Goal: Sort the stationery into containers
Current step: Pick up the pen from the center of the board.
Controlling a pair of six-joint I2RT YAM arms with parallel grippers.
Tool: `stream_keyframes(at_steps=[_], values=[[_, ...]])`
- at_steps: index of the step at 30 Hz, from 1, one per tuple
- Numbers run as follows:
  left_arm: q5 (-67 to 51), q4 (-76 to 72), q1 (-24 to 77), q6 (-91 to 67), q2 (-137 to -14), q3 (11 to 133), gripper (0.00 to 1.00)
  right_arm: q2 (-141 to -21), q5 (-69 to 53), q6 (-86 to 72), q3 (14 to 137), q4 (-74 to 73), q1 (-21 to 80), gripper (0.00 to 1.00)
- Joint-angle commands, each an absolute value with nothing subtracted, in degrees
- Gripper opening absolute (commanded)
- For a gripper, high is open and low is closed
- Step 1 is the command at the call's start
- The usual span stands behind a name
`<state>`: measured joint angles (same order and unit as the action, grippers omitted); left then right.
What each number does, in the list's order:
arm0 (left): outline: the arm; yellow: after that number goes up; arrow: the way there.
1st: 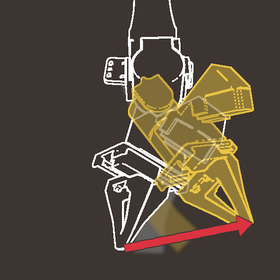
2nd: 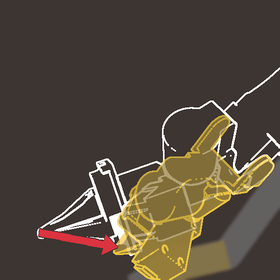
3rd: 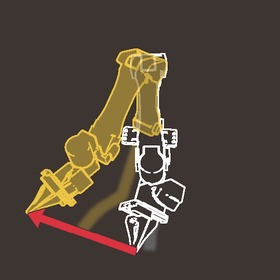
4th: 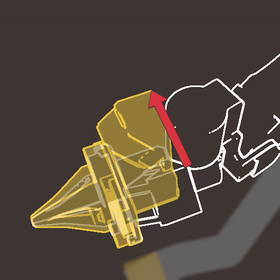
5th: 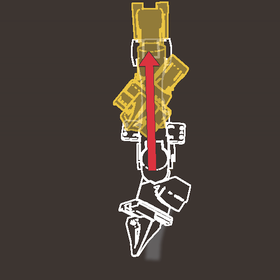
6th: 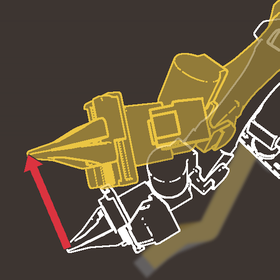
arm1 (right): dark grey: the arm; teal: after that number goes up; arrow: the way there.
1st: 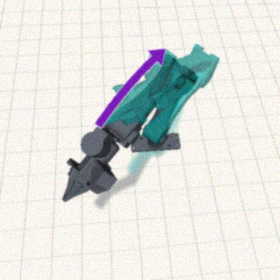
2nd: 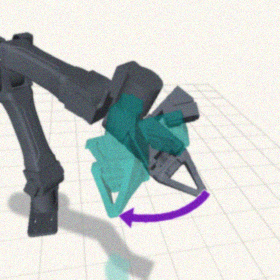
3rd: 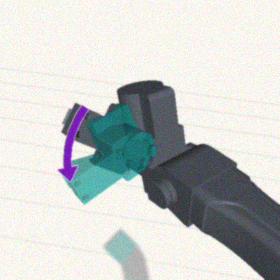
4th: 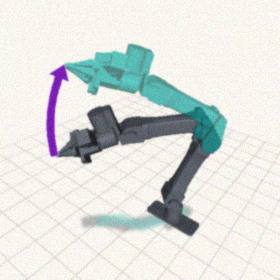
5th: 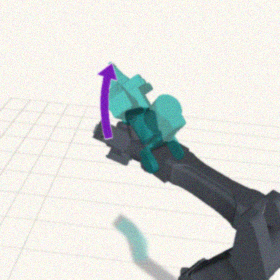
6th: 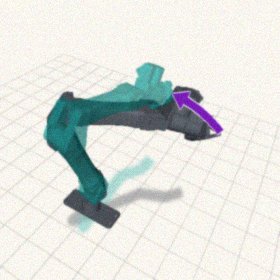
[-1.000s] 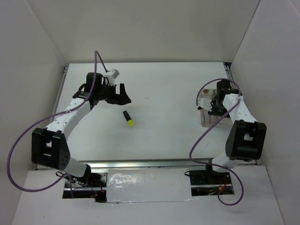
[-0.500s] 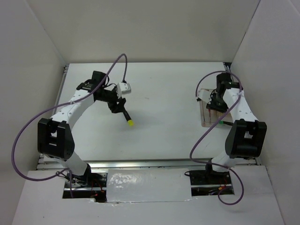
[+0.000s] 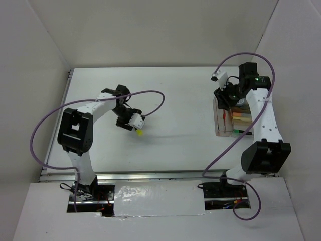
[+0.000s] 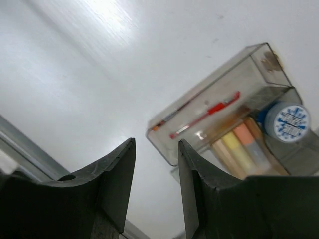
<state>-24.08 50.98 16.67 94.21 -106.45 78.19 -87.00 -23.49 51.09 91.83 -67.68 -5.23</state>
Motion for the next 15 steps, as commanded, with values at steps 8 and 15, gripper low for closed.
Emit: stream_keyframes(at_steps=[8, 15], values=[[-21.4, 57.0, 18.7, 108.3, -116.4, 90.4, 0.72, -75.4, -31.7, 44.3, 81.4, -68.0, -3.6, 0.47], [-18.0, 57.7, 21.5, 109.2, -118.8, 89.6, 0.66, -76.1, -33.5, 43.8, 83.8, -69.4, -4.5, 0.47]])
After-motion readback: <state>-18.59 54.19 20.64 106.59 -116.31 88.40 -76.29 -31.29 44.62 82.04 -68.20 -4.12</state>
